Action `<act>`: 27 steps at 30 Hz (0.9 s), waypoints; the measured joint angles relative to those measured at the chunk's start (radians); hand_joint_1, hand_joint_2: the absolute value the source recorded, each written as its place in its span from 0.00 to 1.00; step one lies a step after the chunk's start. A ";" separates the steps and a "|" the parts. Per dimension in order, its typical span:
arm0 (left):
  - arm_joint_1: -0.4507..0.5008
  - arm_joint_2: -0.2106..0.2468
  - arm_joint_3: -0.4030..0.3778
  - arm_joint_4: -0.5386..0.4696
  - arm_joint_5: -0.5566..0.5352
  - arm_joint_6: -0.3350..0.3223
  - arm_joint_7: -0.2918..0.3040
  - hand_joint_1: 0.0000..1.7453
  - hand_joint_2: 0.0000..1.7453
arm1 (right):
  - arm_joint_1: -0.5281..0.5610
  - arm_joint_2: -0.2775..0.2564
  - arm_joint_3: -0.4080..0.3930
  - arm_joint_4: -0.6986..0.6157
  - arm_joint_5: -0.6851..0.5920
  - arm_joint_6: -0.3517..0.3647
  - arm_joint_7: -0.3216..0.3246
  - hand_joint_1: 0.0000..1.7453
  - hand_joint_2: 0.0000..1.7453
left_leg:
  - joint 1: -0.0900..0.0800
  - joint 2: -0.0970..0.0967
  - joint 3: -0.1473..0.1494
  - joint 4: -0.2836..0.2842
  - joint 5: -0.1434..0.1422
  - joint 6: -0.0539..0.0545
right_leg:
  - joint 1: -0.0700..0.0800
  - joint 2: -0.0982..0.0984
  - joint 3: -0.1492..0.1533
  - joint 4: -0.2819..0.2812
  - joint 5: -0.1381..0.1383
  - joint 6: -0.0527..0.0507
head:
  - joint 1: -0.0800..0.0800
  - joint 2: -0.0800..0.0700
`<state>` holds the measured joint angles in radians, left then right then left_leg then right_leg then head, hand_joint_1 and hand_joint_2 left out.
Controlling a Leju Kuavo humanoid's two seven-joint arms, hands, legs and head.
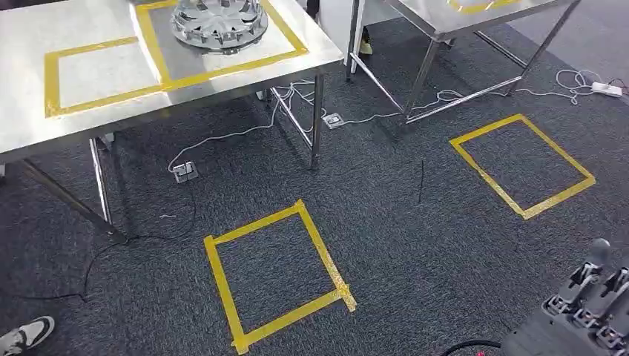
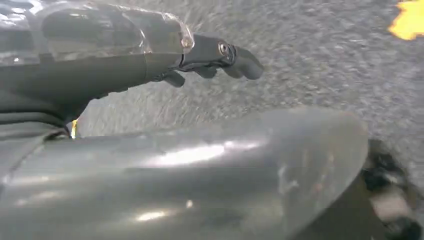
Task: Take the parts from the cabinet and place them on the table.
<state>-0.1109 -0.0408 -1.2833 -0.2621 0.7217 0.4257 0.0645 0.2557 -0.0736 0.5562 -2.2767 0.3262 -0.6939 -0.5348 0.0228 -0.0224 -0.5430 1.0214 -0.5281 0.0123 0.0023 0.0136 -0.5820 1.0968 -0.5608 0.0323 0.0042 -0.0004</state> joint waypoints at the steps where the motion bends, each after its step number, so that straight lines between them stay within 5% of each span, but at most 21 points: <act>1: 0.000 0.000 -0.003 0.000 -0.002 -0.001 0.001 0.00 0.00 | -0.002 0.000 0.000 -0.001 0.001 0.000 0.003 0.00 0.00 | -0.002 0.006 0.001 0.000 -0.001 0.001 | -0.002 -0.005 -0.011 0.022 -0.011 0.002 | 0.000 0.000; 2: 0.002 -0.002 -0.017 0.000 -0.014 -0.008 0.007 0.00 0.00 | -0.006 0.000 0.000 -0.005 0.012 0.000 0.013 0.00 0.00 | -0.003 0.040 0.003 0.000 -0.005 0.004 | -0.008 -0.014 -0.082 0.158 -0.072 0.007 | 0.000 0.000; 4: 0.001 -0.004 -0.035 0.001 -0.036 -0.022 0.021 0.00 0.00 | -0.013 0.000 0.000 -0.008 0.013 0.000 0.019 0.00 0.00 | -0.004 0.076 0.005 0.001 -0.010 0.003 | -0.012 -0.014 -0.119 0.223 -0.073 0.009 | 0.000 0.000; 5: -0.002 -0.005 -0.044 0.000 -0.050 -0.025 0.031 0.00 0.00 | -0.020 0.000 0.000 -0.008 0.006 0.000 0.024 0.00 0.00 | -0.005 0.089 0.009 0.001 -0.013 0.002 | -0.011 -0.015 -0.098 0.182 -0.033 0.005 | 0.000 0.000; 7: -0.008 -0.008 -0.061 0.000 -0.065 -0.025 0.040 0.00 0.00 | -0.037 0.000 0.000 -0.015 -0.004 0.000 0.025 0.00 0.00 | -0.007 0.110 0.019 0.000 -0.018 -0.002 | -0.006 -0.033 -0.010 0.005 0.067 -0.012 | 0.002 0.000; 9: -0.012 -0.011 -0.068 0.000 -0.071 -0.023 0.039 0.00 0.00 | -0.050 0.000 0.001 -0.015 -0.007 0.000 0.024 0.00 0.00 | -0.013 0.125 0.022 -0.001 -0.022 -0.009 | 0.014 -0.098 0.033 -0.077 0.062 -0.034 | 0.002 0.000; 13: -0.015 -0.010 -0.085 0.000 -0.079 -0.020 0.036 0.00 0.00 | -0.058 0.000 0.001 -0.015 -0.024 0.000 -0.002 0.00 0.00 | -0.012 0.160 0.033 -0.012 -0.022 -0.028 | 0.018 -0.065 0.028 -0.093 0.061 -0.049 | 0.005 0.000; 14: -0.017 -0.010 -0.085 0.000 -0.079 -0.021 0.036 0.00 0.00 | -0.057 0.001 0.001 -0.015 -0.031 0.000 -0.009 0.00 0.00 | -0.009 0.104 0.032 -0.006 -0.039 -0.037 | 0.006 -0.060 0.039 -0.106 0.071 -0.053 | 0.004 0.000; 15: -0.018 -0.009 -0.085 0.000 -0.081 -0.029 0.036 0.00 0.00 | -0.060 0.003 0.001 -0.014 -0.039 0.001 -0.018 0.00 0.00 | -0.009 0.016 0.025 0.020 -0.054 -0.041 | 0.006 -0.052 0.043 -0.112 0.074 -0.057 | -0.001 0.000; 16: -0.017 -0.009 -0.088 0.000 -0.085 -0.042 0.036 0.00 0.00 | -0.063 0.006 0.001 -0.013 -0.046 0.002 -0.024 0.00 0.00 | -0.010 -0.006 0.000 0.078 -0.087 -0.040 | 0.008 -0.041 0.043 -0.114 0.075 -0.061 | -0.007 0.000; 18: -0.012 -0.005 -0.098 0.000 -0.092 -0.060 0.041 0.00 0.00 | -0.061 0.008 0.001 -0.011 -0.051 0.002 -0.032 0.00 0.00 | -0.013 0.006 -0.088 0.251 -0.159 -0.036 | 0.012 -0.016 0.043 -0.111 0.073 -0.064 | -0.008 0.000; 19: -0.011 -0.004 -0.103 0.000 -0.094 -0.061 0.041 0.00 0.00 | -0.061 0.008 0.001 -0.009 -0.053 0.002 -0.032 0.00 0.00 | -0.015 0.013 -0.117 0.295 -0.161 -0.034 | 0.012 -0.002 0.044 -0.109 0.072 -0.066 | -0.008 0.000; 21: -0.012 -0.002 -0.108 0.000 -0.109 -0.080 0.054 0.00 0.00 | -0.062 0.008 0.002 -0.005 -0.061 0.002 -0.037 0.00 0.00 | -0.014 0.019 -0.109 0.241 -0.093 -0.033 | 0.011 0.030 0.050 -0.105 0.067 -0.065 | -0.008 0.000; 22: -0.013 -0.001 -0.112 0.000 -0.121 -0.095 0.063 0.00 0.00 | -0.063 0.008 0.002 -0.004 -0.067 0.002 -0.039 0.00 0.00 | -0.013 0.007 -0.077 0.160 -0.032 -0.031 | 0.009 0.046 0.053 -0.101 0.063 -0.062 | -0.008 0.000; 23: -0.013 0.001 -0.116 0.000 -0.129 -0.107 0.071 0.00 0.00 | -0.065 0.008 0.003 -0.003 -0.071 0.002 -0.040 0.00 0.00 | -0.012 -0.025 -0.042 0.072 0.021 -0.030 | 0.008 0.060 0.056 -0.094 0.057 -0.058 | -0.009 0.000; 24: -0.014 0.002 -0.118 0.000 -0.132 -0.116 0.074 0.00 0.00 | -0.067 0.008 0.004 0.002 -0.077 0.002 -0.043 0.00 0.00 | -0.004 -0.097 -0.030 0.040 0.015 -0.027 | 0.009 0.070 0.052 -0.086 0.050 -0.052 | -0.009 0.000; 27: -0.013 0.003 -0.125 0.000 -0.135 -0.124 0.079 0.00 0.00 | -0.073 0.008 0.005 0.005 -0.082 0.002 -0.048 0.00 0.00 | -0.008 -0.065 -0.015 0.016 0.000 -0.020 | 0.000 0.112 0.032 -0.080 0.052 -0.035 | -0.010 0.000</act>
<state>-0.1242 -0.0381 -1.4080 -0.2621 0.5871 0.3021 0.1431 0.1830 -0.0656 0.5615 -2.2717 0.2438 -0.6920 -0.5829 0.0147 -0.0875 -0.5585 1.0375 -0.5276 -0.0075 0.0021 0.1259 -0.5502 1.0173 -0.5092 -0.0029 -0.0054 -0.0004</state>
